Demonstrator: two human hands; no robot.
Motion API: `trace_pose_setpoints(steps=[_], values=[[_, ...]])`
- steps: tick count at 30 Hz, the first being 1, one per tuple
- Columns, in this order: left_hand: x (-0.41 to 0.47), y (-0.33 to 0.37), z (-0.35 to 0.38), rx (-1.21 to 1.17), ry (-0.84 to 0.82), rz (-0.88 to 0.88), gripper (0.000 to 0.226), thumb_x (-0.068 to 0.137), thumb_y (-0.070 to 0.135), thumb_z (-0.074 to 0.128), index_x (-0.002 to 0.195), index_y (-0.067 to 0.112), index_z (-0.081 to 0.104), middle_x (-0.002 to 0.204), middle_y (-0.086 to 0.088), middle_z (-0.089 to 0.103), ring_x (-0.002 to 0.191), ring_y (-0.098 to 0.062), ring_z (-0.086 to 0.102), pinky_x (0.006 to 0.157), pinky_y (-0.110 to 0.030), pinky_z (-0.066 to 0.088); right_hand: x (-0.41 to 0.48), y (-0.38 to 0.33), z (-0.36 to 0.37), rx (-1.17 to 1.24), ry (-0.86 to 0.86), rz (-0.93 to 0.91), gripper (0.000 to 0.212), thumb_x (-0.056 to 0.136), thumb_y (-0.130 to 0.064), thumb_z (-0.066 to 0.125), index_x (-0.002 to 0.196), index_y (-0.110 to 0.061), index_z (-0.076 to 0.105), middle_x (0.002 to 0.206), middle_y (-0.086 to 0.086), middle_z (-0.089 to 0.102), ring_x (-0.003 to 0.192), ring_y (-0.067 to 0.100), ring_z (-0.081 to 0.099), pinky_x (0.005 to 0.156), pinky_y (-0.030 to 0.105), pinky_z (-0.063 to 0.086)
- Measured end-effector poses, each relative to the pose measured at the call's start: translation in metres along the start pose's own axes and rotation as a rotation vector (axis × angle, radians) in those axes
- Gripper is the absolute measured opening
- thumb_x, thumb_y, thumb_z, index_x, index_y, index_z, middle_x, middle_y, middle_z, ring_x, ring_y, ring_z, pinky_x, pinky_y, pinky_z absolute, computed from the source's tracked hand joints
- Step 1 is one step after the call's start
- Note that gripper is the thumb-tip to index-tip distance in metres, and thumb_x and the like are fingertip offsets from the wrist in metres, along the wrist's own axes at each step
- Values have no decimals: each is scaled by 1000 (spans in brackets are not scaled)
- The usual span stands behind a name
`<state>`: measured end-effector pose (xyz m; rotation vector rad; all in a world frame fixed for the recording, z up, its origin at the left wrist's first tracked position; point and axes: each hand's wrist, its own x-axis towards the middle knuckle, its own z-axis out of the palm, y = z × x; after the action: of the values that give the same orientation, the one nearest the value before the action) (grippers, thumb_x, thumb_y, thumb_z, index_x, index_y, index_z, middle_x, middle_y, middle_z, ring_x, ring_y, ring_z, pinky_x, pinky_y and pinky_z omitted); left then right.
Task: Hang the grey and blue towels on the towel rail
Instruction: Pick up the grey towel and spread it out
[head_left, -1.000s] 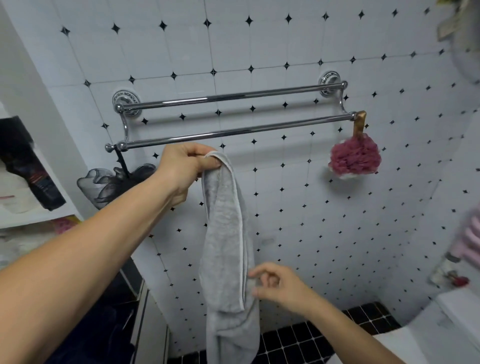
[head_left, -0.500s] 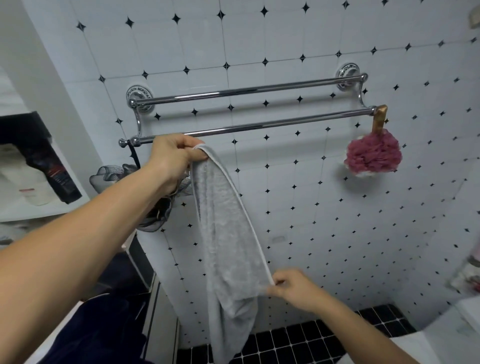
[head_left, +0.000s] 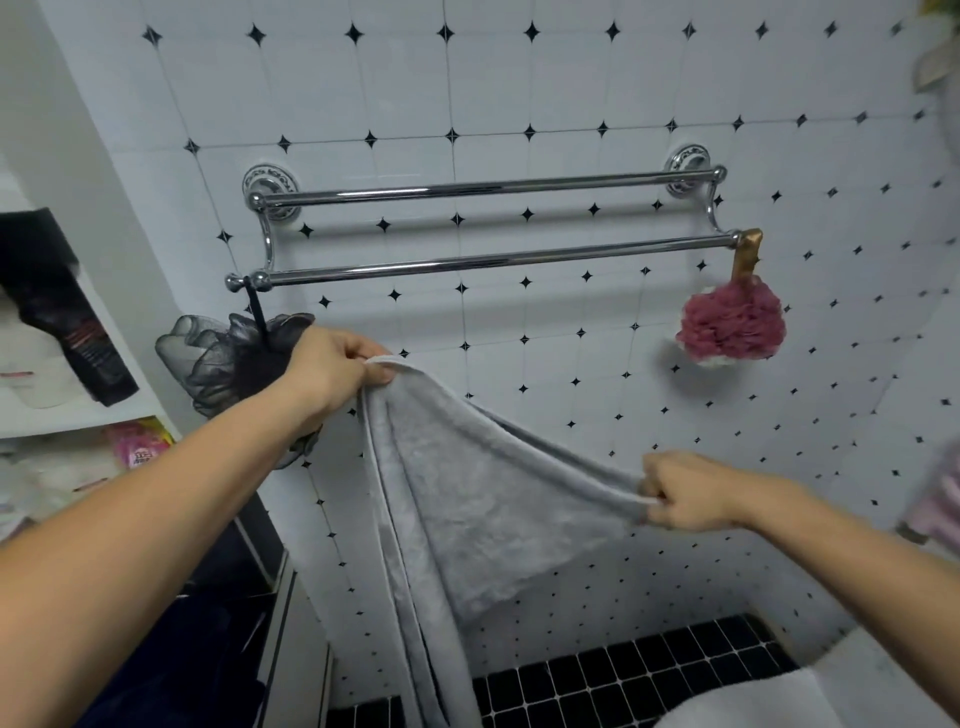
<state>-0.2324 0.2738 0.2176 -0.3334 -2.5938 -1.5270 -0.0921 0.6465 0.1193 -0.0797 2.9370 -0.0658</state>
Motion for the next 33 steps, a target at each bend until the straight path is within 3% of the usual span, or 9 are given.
trace_pose_setpoints(steps=[6, 12, 15, 18, 21, 24, 26, 29, 33], values=[[-17, -8, 40, 148, -49, 23, 22, 65, 6, 86, 61, 21, 70, 64, 3, 68, 64, -11, 59, 63, -20, 47, 11, 26, -62, 461, 584, 371, 34, 84, -28, 69, 57, -9, 64, 47, 1, 49, 43, 15, 43, 40, 22, 26], [-19, -61, 49, 205, 177, -175, 20, 79, 3, 68, 62, 13, 68, 62, -4, 60, 68, -20, 56, 60, -27, 42, -21, -39, -28, 372, -19, -161, 48, 66, -54, 75, 57, -11, 56, 53, 3, 44, 46, 10, 36, 48, 31, 29], [-15, -72, 48, 41, 375, -323, 12, 82, 4, 69, 73, 12, 73, 78, -12, 68, 79, -24, 59, 72, -34, 51, -8, -26, -32, 222, 245, -13, 39, 72, -47, 75, 56, -14, 65, 44, -1, 46, 45, 11, 44, 49, 29, 32], [-37, -75, 61, 60, -173, -162, 30, 80, -7, 65, 58, 13, 67, 65, -5, 60, 63, -17, 49, 61, -30, 41, 10, -4, -45, 323, 563, 324, 45, 79, -33, 74, 47, -8, 55, 43, 6, 40, 50, 22, 41, 47, 32, 29], [-72, -79, 71, 268, -938, -59, 6, 79, 4, 71, 80, 7, 75, 68, 0, 64, 65, -11, 56, 65, -28, 49, 15, -4, -38, 403, 448, 251, 40, 73, -30, 71, 46, -8, 51, 44, 4, 39, 48, 21, 40, 48, 31, 31], [-52, -87, 61, 125, -362, -134, 14, 81, -7, 63, 83, 1, 74, 77, -14, 68, 70, -21, 58, 69, -34, 51, -3, -9, -21, 414, 61, -33, 35, 60, -48, 72, 51, -16, 62, 42, -7, 43, 40, 7, 36, 45, 25, 32], [-38, -90, 50, -189, 97, -312, 13, 84, -8, 63, 81, 1, 72, 77, -15, 67, 72, -24, 58, 65, -33, 53, -7, 3, -20, 416, 120, 26, 41, 63, -52, 78, 53, -15, 65, 44, -3, 45, 41, 10, 38, 44, 25, 32], [-38, -89, 59, -43, 123, -234, 9, 84, 1, 67, 77, 5, 72, 66, -10, 64, 61, -22, 56, 58, -33, 52, 2, 17, -34, 426, 480, 291, 39, 70, -42, 81, 51, -12, 66, 46, 9, 50, 42, 19, 43, 44, 26, 30], [-34, -91, 52, -71, 196, -269, 13, 85, 7, 69, 74, 14, 71, 71, -7, 63, 70, -21, 57, 74, -41, 56, 2, 1, -43, 363, 196, 79, 35, 66, -47, 82, 46, -22, 66, 39, -6, 52, 38, 9, 45, 38, 20, 35]])
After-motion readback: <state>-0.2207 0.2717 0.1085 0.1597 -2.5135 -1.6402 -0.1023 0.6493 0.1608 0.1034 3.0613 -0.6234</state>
